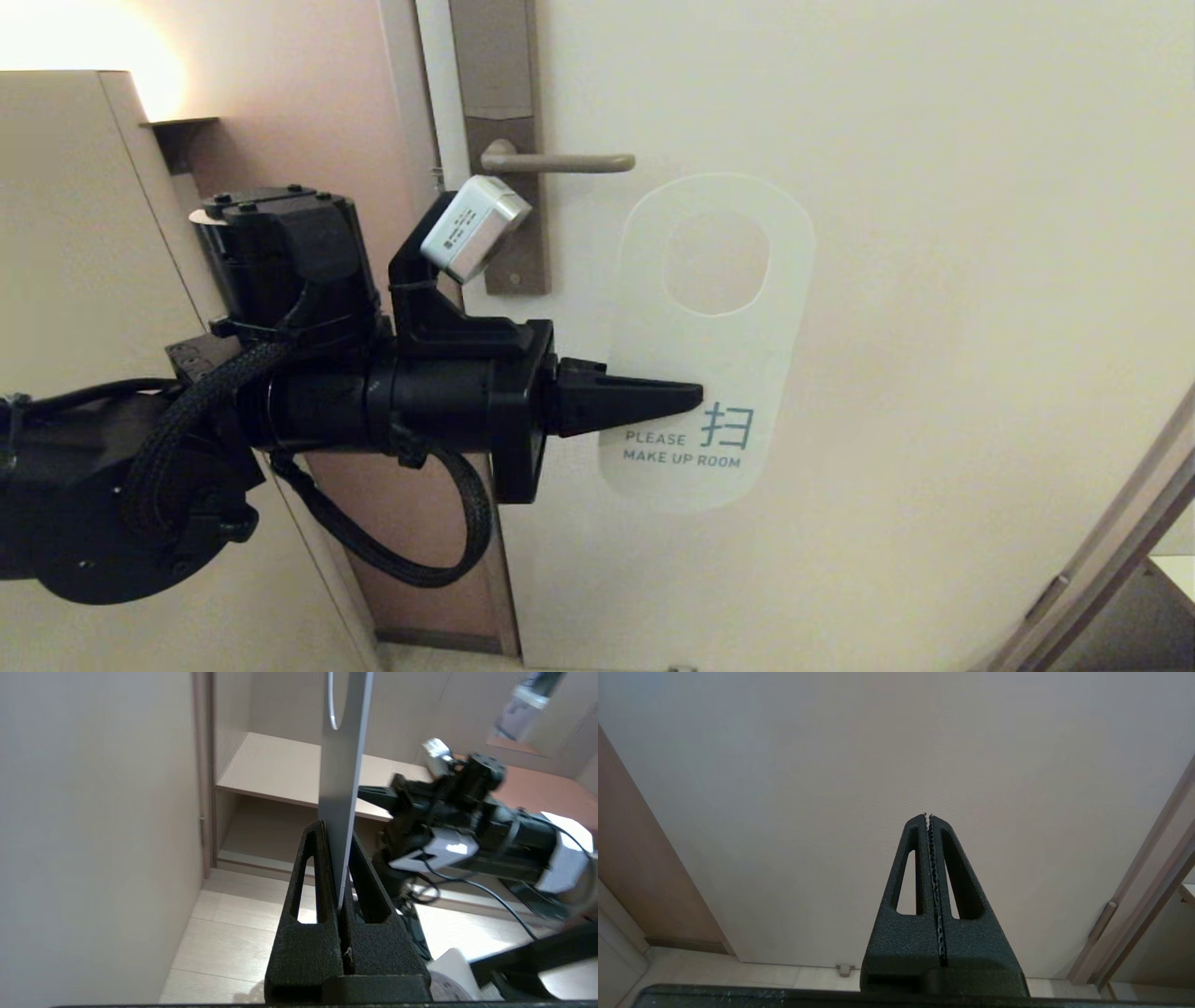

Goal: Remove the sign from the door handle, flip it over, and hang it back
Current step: Hand it to the other hand

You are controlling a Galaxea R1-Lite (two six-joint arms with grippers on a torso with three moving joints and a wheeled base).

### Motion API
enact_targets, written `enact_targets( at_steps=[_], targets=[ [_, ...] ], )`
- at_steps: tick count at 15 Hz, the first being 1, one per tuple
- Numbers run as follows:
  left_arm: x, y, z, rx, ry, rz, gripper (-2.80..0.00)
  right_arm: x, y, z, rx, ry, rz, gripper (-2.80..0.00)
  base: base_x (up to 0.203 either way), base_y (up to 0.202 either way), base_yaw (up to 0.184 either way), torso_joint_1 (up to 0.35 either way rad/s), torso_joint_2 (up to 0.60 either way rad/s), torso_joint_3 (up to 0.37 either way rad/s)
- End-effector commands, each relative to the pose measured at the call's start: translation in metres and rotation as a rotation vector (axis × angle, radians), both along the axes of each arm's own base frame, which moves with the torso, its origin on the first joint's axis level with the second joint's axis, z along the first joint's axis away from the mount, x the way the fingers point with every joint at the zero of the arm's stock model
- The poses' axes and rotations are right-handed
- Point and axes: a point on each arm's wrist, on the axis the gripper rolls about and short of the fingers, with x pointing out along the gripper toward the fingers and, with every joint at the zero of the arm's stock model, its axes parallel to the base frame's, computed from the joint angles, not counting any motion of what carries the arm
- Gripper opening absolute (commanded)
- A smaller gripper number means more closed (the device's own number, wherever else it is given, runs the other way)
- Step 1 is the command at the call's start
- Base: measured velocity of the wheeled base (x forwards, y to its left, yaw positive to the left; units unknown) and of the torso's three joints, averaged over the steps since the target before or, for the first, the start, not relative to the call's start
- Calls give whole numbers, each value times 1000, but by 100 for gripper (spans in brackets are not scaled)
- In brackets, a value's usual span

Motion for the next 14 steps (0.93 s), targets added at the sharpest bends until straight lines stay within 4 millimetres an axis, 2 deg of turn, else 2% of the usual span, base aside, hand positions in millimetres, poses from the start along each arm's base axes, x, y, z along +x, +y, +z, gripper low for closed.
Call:
enact_targets(
  at_steps=[1, 8, 14],
  targets=[
    [4, 2, -2, 1, 4, -29, -280, 0, 0, 0, -2, 0, 1, -280, 0, 0, 0, 0, 0, 0],
    [17, 2, -8, -11, -12, -50, -280, 0, 0, 0, -4, 0, 3, -280, 0, 0, 0, 0, 0, 0],
    [30, -7, -19, -13, -11, -58, -280, 0, 0, 0, -6, 4, 3, -280, 0, 0, 0, 0, 0, 0]
  ],
)
